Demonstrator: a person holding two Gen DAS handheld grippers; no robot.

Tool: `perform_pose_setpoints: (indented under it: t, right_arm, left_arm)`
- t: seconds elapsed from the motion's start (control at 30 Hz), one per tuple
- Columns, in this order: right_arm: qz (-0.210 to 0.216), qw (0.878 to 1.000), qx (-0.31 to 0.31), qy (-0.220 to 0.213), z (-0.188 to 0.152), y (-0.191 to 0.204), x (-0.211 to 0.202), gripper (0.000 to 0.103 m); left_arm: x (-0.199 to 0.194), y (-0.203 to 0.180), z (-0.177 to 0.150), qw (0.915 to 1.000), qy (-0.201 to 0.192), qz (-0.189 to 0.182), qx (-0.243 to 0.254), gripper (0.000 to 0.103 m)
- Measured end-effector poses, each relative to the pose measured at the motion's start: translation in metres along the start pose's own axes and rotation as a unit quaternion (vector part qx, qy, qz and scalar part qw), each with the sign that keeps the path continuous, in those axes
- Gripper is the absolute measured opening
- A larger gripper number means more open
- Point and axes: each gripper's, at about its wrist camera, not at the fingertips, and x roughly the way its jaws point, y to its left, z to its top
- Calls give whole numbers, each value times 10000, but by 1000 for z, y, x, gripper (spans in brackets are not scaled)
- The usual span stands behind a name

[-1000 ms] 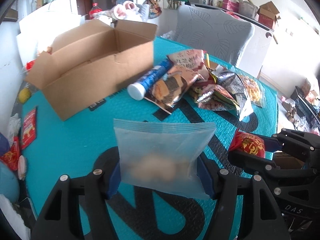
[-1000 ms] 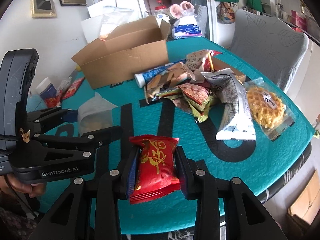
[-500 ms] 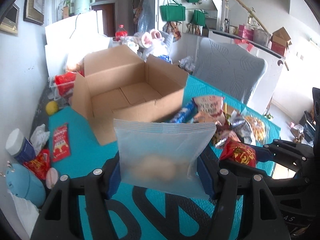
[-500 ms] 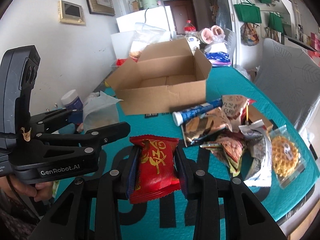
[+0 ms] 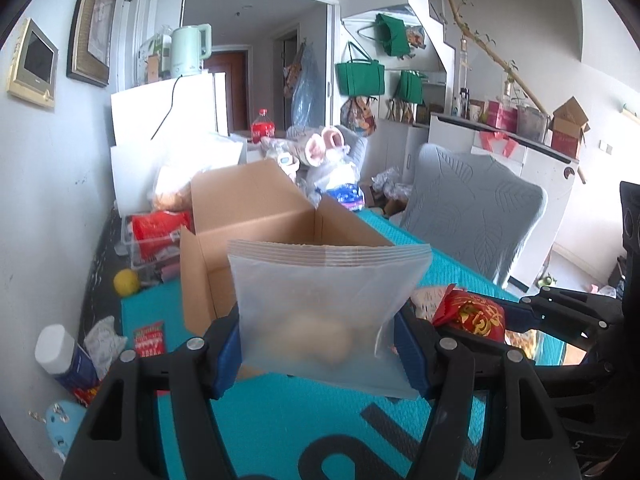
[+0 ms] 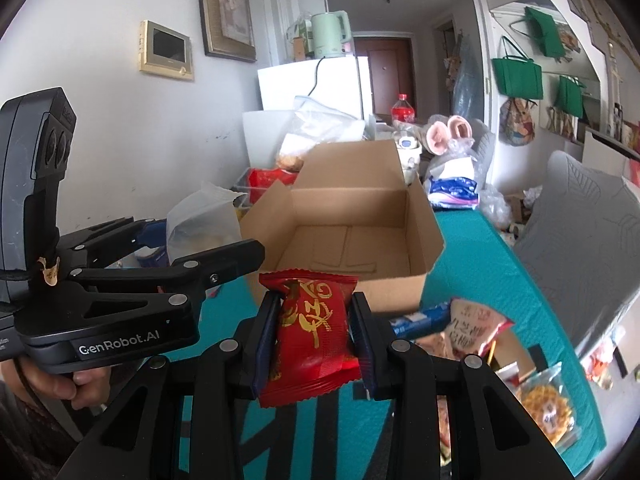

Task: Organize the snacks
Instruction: 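Carry the zip bag and red candy packet into the cardboard box with both tools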

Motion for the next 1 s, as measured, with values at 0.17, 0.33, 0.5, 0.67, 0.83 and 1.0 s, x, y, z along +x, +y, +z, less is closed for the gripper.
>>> perform_pose_setpoints:
  t: [0.17,0.33,0.5,0.67,0.83,1.0]
  right_arm:
    - [-40,9999,-83,-142,28,-6,11,35]
    - [43,9998,11,-195,53,-20,32,35]
    - [-89,9998,-19,-178,78,-31,59,35]
    - [-187,9998,-18,-111,97,-43,89,35]
    - [-136,9999,65,-59,110,-53,116,35]
    - [-174,9997,191,29,117,-61,145,35]
  left_arm:
    - [18,13,27,9998,-205,42,-54,65]
    - [39,30,54,9988,-386,201,-209,65]
    - [62,43,70,9983,-440,188,-338,65]
    - [94,61,82,9973,-388,286,-555,65]
    - [126,81,91,9968,-217,403,-655,65]
    - [151,94,94,9963,-36,548,-662,65]
